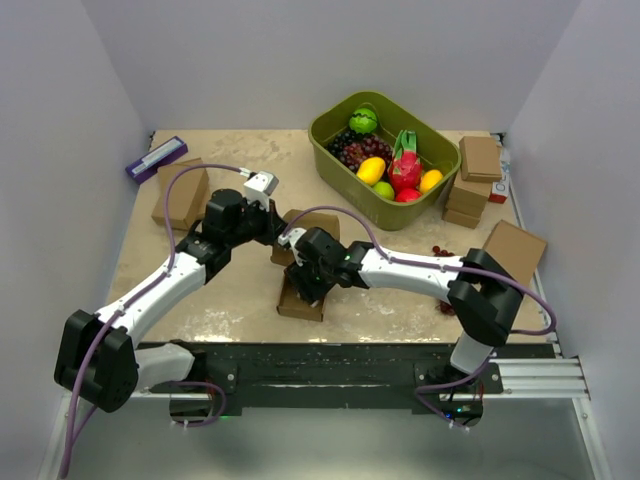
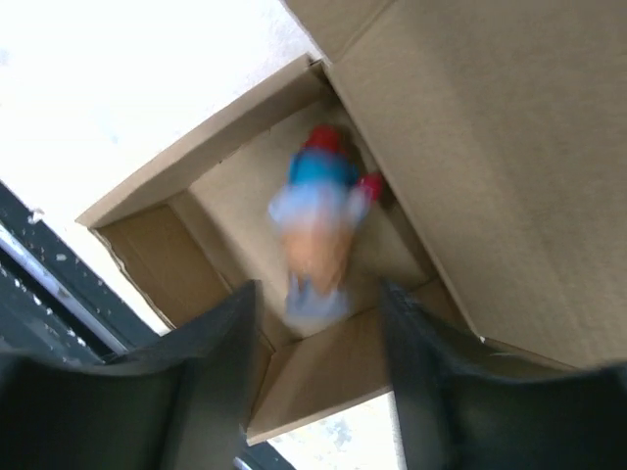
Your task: Fold the paper box
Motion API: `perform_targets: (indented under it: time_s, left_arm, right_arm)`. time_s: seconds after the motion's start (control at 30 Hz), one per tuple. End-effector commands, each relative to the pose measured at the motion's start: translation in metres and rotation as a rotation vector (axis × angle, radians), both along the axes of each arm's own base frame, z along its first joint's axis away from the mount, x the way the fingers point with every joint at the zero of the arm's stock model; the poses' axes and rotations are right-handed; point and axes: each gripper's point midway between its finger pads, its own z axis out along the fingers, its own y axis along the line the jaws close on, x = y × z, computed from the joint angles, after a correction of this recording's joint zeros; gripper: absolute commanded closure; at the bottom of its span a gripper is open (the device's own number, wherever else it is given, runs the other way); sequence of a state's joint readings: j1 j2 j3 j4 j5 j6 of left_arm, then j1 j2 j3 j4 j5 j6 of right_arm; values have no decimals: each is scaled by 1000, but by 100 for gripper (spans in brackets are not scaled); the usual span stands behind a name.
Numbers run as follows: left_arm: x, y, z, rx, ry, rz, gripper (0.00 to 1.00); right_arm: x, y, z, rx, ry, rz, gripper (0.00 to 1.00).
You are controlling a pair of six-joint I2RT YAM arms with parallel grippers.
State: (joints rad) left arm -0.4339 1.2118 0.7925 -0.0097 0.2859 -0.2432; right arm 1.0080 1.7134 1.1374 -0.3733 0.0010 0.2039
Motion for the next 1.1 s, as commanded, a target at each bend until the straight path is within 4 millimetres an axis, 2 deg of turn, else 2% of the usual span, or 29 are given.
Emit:
perform_targets:
  time_s: [0.0, 0.1, 0.2, 0.23, 0.27, 0.33, 0.4, 0.43, 0.5, 0.53, 0.67, 0.8, 0.9, 1.07]
  left_arm:
    - [6, -5, 20, -23, -48, -25, 100]
    - [5, -5, 19, -22, -47, -25, 100]
    - [6, -5, 20, -22, -49, -22, 100]
    - [6, -5, 18, -20, -46, -22, 100]
    - [6, -5, 19, -22, -49, -23, 100]
    - [6, -5, 19, -23, -46, -24, 100]
    - [5, -6, 19, -25, -45, -30, 100]
    - [5, -6, 19, -28, -45, -31, 100]
    - [5, -7, 20, -29, -46, -33, 100]
    - [5, -7, 20, -30, -47, -34, 100]
    - [5, -6, 19, -28, -44, -32, 100]
    - [5, -6, 18, -25, -44, -30, 100]
    - [5, -6, 19, -26, -46, -30, 100]
    - [5, -7, 19, -27, -47, -35, 100]
  right_arm:
    - [5, 6, 27, 75, -65, -13, 35]
    - [2, 4, 33, 84, -64, -14, 33]
    - [-8, 5, 60, 152, -57, -20, 34]
    - [-11, 4, 85, 215, -70, -43, 34]
    - [-13, 2, 96, 244, -71, -58, 34]
    - [-13, -10, 126, 301, -95, -135, 31]
    - [-7, -26, 138, 299, -130, -219, 23]
    - [2, -35, 142, 295, -158, -287, 21]
    - [6, -50, 139, 260, -162, -341, 21]
    - [15, -59, 136, 241, -176, -397, 21]
    - [30, -76, 117, 189, -174, -493, 21]
    - [37, -75, 102, 165, -176, -512, 24]
    - [43, -70, 100, 169, -187, -514, 30]
    - [50, -63, 91, 160, -198, -509, 50]
